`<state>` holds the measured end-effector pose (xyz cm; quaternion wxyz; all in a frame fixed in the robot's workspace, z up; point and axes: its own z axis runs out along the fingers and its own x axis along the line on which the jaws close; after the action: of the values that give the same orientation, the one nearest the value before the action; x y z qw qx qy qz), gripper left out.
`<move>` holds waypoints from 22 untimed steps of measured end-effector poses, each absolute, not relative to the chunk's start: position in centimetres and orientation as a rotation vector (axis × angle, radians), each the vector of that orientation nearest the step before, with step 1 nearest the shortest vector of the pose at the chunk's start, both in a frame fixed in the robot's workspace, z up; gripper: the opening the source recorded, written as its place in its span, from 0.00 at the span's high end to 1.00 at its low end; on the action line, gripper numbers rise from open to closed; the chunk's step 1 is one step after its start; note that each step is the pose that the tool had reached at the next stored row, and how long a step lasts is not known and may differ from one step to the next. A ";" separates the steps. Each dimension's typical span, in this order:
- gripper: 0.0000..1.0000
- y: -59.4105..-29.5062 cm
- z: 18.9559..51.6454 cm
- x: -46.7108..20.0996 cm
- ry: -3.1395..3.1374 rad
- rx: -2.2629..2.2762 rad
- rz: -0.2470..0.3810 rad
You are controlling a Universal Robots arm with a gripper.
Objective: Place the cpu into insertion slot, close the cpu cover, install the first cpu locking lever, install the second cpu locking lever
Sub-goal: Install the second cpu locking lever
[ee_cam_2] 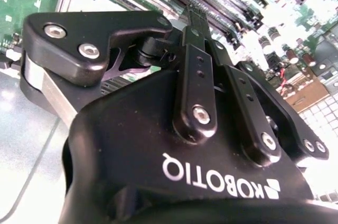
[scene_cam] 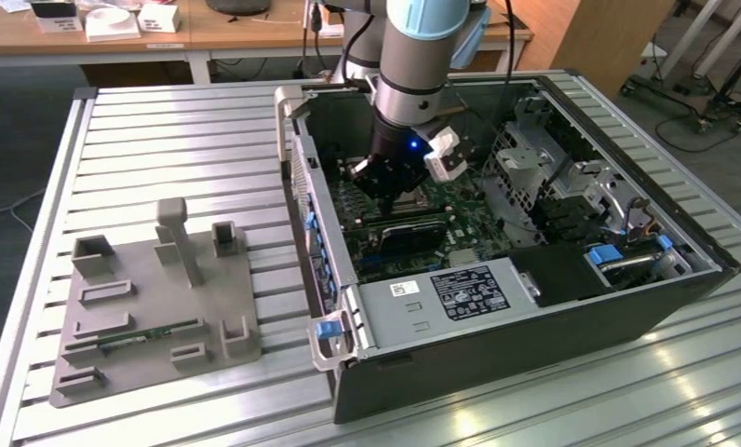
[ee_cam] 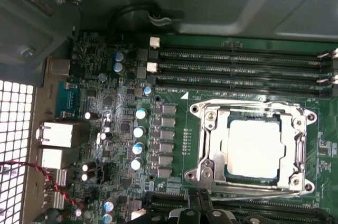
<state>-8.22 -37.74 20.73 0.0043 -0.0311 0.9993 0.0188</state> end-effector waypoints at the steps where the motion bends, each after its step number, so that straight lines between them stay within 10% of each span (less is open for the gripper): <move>1: 0.89 -37.7 20.7 -8.2 3.130 -0.097 0.075; 22: 0.89 -37.7 19.9 -8.5 3.128 -0.097 0.125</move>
<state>-8.48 -37.74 19.95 0.0049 -0.0311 0.9987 0.0399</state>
